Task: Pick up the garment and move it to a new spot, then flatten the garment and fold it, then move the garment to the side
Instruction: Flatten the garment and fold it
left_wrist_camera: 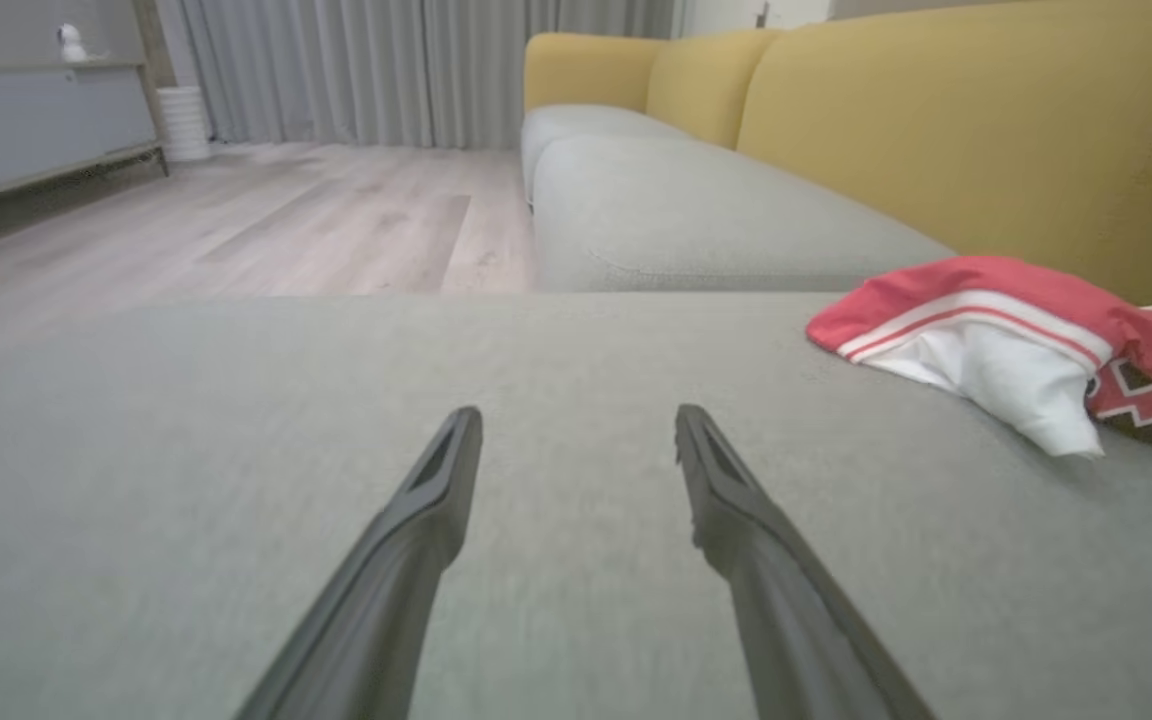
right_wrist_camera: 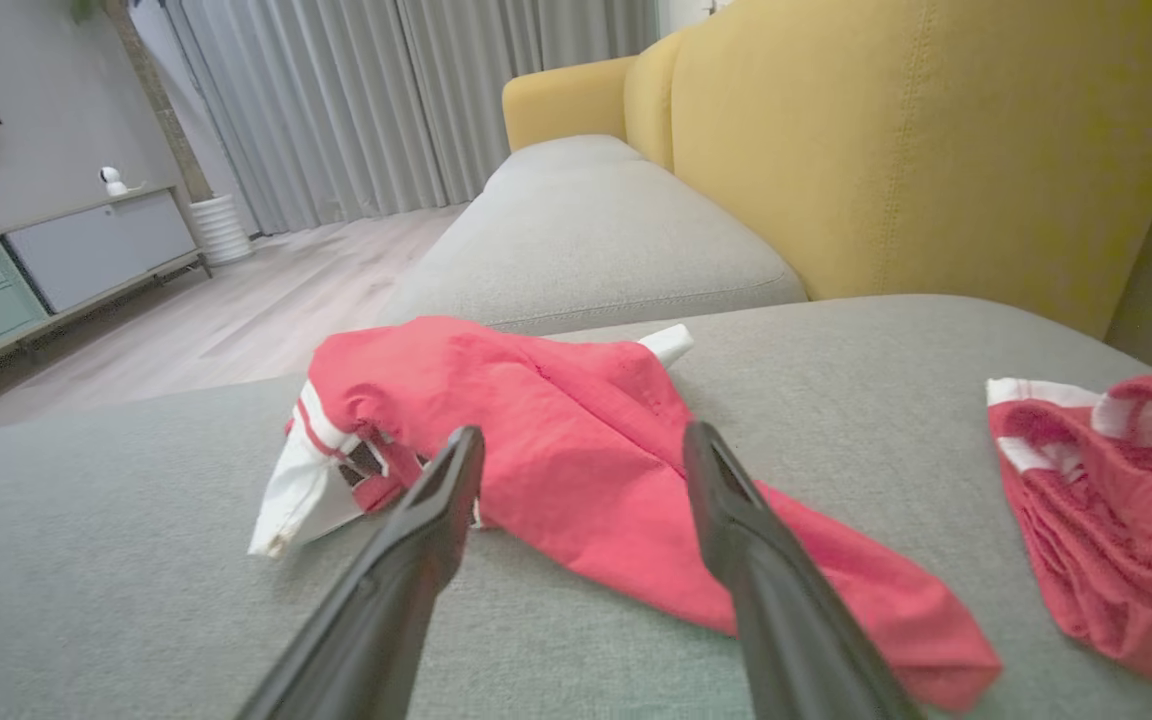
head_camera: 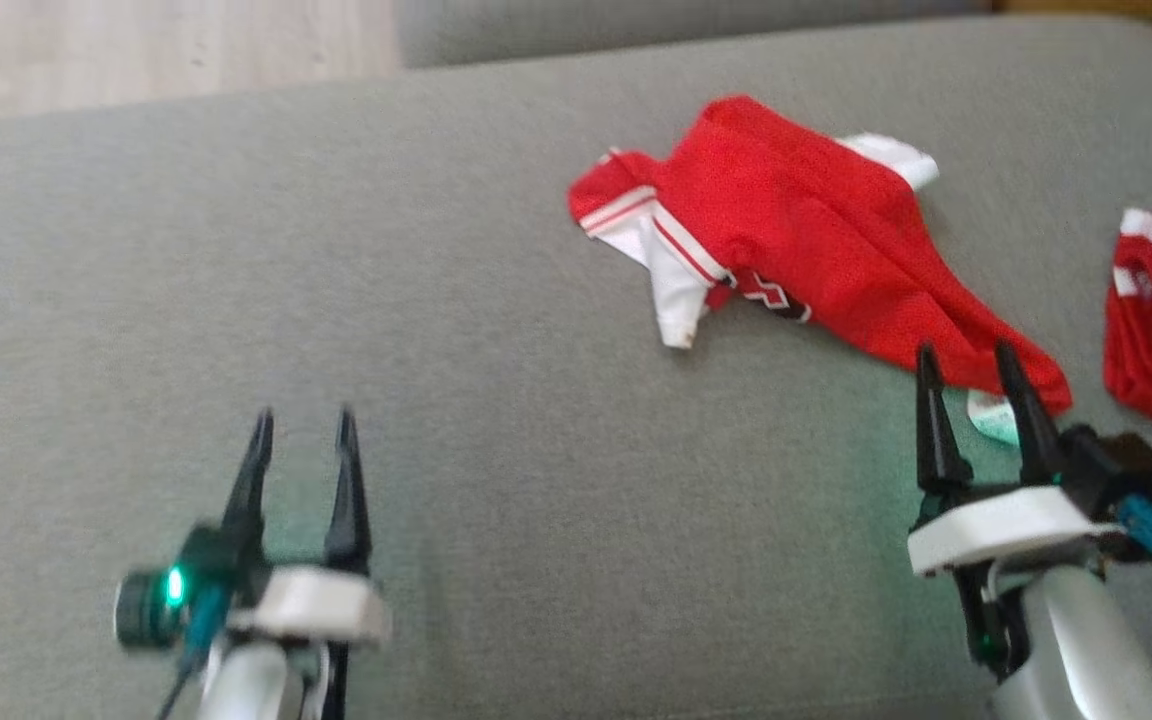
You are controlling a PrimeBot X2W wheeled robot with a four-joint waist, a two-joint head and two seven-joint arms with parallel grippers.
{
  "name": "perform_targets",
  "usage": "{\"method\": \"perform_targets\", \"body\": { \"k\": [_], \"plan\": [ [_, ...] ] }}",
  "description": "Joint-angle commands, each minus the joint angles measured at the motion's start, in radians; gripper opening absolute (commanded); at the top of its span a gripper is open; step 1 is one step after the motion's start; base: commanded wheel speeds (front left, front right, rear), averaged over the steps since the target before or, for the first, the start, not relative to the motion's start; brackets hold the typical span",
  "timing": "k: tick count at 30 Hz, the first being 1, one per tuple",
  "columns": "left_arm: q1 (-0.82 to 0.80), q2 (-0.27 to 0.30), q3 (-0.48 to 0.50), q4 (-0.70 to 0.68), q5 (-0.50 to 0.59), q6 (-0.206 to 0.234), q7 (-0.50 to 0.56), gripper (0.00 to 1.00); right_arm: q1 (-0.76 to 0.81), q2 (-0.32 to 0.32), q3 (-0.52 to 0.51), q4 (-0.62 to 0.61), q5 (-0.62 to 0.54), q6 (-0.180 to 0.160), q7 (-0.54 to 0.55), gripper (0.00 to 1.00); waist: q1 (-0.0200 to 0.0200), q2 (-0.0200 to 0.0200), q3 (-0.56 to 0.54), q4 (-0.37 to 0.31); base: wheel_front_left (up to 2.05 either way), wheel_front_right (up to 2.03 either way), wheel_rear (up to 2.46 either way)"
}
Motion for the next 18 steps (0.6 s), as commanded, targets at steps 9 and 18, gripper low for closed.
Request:
{"method": "perform_targets", "body": {
  "k": [9,18],
  "plan": [
    [0.196,-0.020,0.110,-0.068,0.026,-0.028,-0.004,1.00,0.061,-0.002,0.032,0.004,0.037,-0.001,-0.004,1.00,0.0002,0.0000,-0.110,0.072,0.00,0.00,0.00],
    [0.154,-0.022,0.088,-0.062,-0.012,-0.047,-0.004,1.00,0.044,-0.002,0.036,0.003,0.033,-0.001,-0.004,1.00,0.0002,0.0000,-0.071,0.033,0.00,0.00,0.00]
  ]
}}
